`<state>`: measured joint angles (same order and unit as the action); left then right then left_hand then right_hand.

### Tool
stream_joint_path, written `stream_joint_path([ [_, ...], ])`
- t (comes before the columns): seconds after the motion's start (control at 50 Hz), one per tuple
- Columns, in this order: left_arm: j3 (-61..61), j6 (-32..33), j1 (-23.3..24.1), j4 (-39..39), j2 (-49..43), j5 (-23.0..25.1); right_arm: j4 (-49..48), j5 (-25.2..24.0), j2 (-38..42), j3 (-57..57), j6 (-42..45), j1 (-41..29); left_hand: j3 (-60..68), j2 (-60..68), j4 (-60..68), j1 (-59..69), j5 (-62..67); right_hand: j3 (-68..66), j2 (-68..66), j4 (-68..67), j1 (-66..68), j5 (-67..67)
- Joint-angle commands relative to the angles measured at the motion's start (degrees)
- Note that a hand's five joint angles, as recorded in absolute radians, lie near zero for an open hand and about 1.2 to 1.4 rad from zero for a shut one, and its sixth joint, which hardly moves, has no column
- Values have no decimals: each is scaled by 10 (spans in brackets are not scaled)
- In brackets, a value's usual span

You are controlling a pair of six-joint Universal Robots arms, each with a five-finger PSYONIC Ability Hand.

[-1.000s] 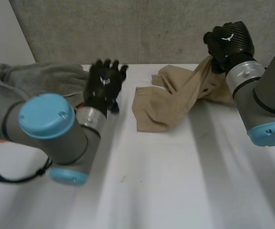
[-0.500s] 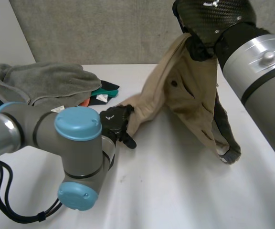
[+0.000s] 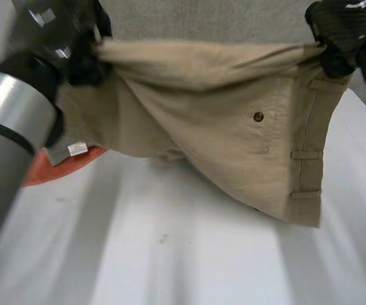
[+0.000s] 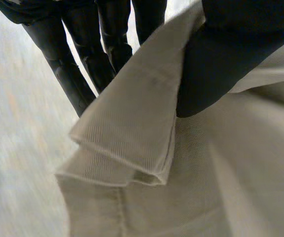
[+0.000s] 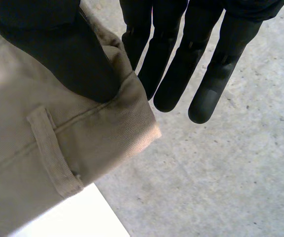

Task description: Fold the laundry.

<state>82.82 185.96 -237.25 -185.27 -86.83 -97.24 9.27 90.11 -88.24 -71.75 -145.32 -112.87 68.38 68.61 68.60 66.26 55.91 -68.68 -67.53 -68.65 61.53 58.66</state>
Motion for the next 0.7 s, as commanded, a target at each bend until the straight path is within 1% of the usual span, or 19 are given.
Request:
stream_joint_path([
  [0.02, -41, 90, -7, 53, 32, 15, 82, -13, -44, 25, 35, 15, 116, 114, 114, 137, 141, -113, -125, -114, 185, 113],
  [0.1, -46, 95, -9, 99, -10, 20, 119, -18, -33, 24, 63, 39, 116, 114, 114, 137, 141, -113, -125, -114, 185, 113],
  [0.12, -51, 99, -9, 115, -53, 21, 124, -19, -13, 19, 68, 48, 116, 114, 114, 137, 141, -113, -125, -114, 185, 113],
  [0.16, -60, 106, -10, 125, -94, 21, 127, -20, 17, 17, 71, 57, 116, 114, 114, 137, 141, -113, -125, -114, 185, 113],
  [0.18, -70, 114, -11, 130, -130, 21, 127, -20, 49, 17, 72, 63, 116, 114, 114, 137, 141, -113, -125, -114, 185, 113],
  [0.24, -91, 133, -13, 129, -184, 21, 125, -20, 90, 21, 67, 61, 116, 114, 114, 137, 141, -113, -125, -114, 185, 113],
  [0.26, -113, 146, -16, 126, -219, 22, 120, -18, 112, 27, 62, 60, 116, 114, 114, 137, 141, -113, -125, -114, 185, 113],
  [0.32, -160, 166, -25, 106, -273, 22, 91, -14, 144, 43, 51, 59, 116, 114, 114, 137, 141, -113, -125, -114, 185, 113],
  [0.34, -196, 178, -32, 81, -302, 22, 56, -13, 170, 63, 32, 58, 116, 114, 114, 137, 141, -113, -125, -114, 185, 113],
  [0.4, -247, 190, -37, 27, -334, 23, -14, -8, 206, 91, -1, 60, 116, 114, 114, 137, 141, -113, -125, -114, 185, 113],
  [0.42, -275, 194, -37, -22, -344, 28, -68, -1, 220, 108, -23, 60, 116, 114, 114, 137, 141, -113, -125, -114, 185, 113],
  [0.46, -296, 194, -39, -84, -345, 37, -131, 9, 226, 125, -43, 61, 116, 114, 114, 137, 141, -113, -125, -114, 185, 113],
  [0.48, -303, 194, -40, -117, -345, 42, -198, 22, 228, 136, -57, 61, 116, 114, 114, 137, 141, -113, -125, -114, 185, 113],
  [0.5, -310, 194, -43, -183, -343, 52, -235, 28, 226, 139, -60, 60, 116, 114, 114, 137, 141, -113, -125, -114, 185, 113],
  [0.54, -306, 192, -45, -248, -337, 64, -309, 38, 221, 141, -64, 60, 116, 114, 114, 137, 141, -113, -125, -114, 185, 113],
  [0.56, -306, 191, -48, -272, -331, 67, -373, 45, 218, 140, -64, 59, 116, 114, 114, 137, 141, -113, -125, -114, 185, 113],
  [0.58, -307, 189, -57, -316, -316, 68, -400, 46, 214, 139, -64, 59, 116, 114, 114, 137, 141, -113, -125, -114, 185, 113],
  [0.64, -302, 183, -62, -331, -297, 66, -442, 45, 201, 127, -63, 56, 116, 114, 114, 137, 141, -113, -125, -114, 185, 113],
  [0.7, -285, 172, -57, -315, -288, 68, -431, 43, 197, 117, -64, 52, 116, 114, 114, 137, 141, -113, -125, -114, 185, 113],
])
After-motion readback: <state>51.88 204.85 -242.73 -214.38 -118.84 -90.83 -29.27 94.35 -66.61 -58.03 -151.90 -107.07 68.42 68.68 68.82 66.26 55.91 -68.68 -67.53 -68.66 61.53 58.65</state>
